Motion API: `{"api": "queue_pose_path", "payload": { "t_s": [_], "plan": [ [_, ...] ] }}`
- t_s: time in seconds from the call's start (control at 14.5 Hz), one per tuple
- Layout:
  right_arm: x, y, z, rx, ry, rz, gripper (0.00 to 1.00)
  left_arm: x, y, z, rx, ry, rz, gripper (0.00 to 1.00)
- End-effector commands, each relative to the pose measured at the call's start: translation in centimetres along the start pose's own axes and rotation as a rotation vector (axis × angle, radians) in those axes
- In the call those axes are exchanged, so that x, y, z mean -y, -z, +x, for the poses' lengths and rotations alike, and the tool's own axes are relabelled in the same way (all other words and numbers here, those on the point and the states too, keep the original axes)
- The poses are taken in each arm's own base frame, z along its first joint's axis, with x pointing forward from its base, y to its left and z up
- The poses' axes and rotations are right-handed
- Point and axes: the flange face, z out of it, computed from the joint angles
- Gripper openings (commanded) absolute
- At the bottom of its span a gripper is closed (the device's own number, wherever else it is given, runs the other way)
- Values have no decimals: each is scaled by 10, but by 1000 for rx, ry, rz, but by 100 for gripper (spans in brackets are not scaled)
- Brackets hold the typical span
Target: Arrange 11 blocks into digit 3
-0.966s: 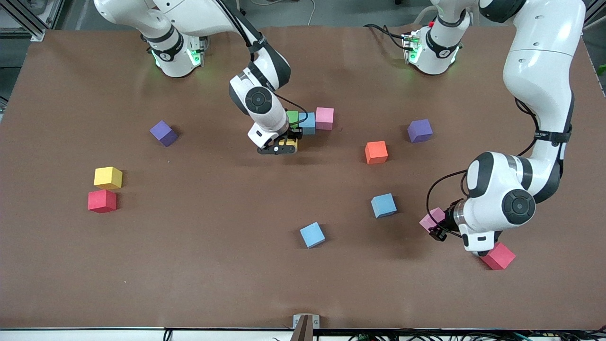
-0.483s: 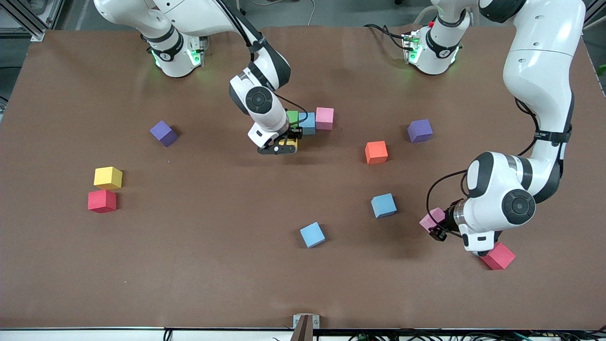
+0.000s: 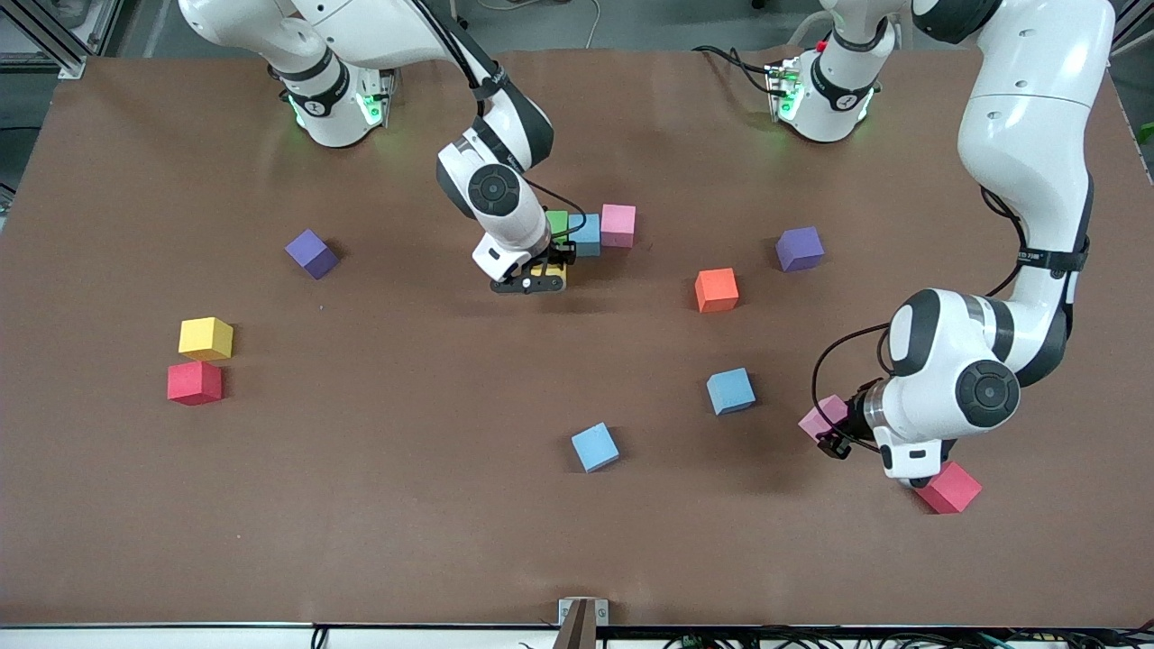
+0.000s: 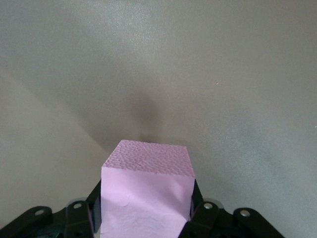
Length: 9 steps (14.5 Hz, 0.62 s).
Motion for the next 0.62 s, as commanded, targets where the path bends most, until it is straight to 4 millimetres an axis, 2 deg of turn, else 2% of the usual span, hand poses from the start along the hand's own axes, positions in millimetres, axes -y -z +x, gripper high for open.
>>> {"api": "queue_pose_path", "payload": {
  "t_s": [0.0,0.07,0.14,0.21,0.28,0.55],
  "plan": [
    [-5,-4,-5,-4,8,-26,30,-2,5,-1,1,12,-12,30],
    [-5,-5,-6,-3,8,-26,30,-2,5,-1,1,12,-12,30],
    [-3,-5,-7,-3,11,-27,34,-3,5,-1,0,12,-13,30],
    [-3,-5,-7,-2,7,-27,52,-3,5,-1,0,12,-13,30],
    [-4,-5,-7,3,-10,-31,100,-3,5,-1,0,12,-13,30],
    [-5,-2,-4,-1,-32,-29,100,-3,7,-1,-1,10,-14,30]
  ]
}}
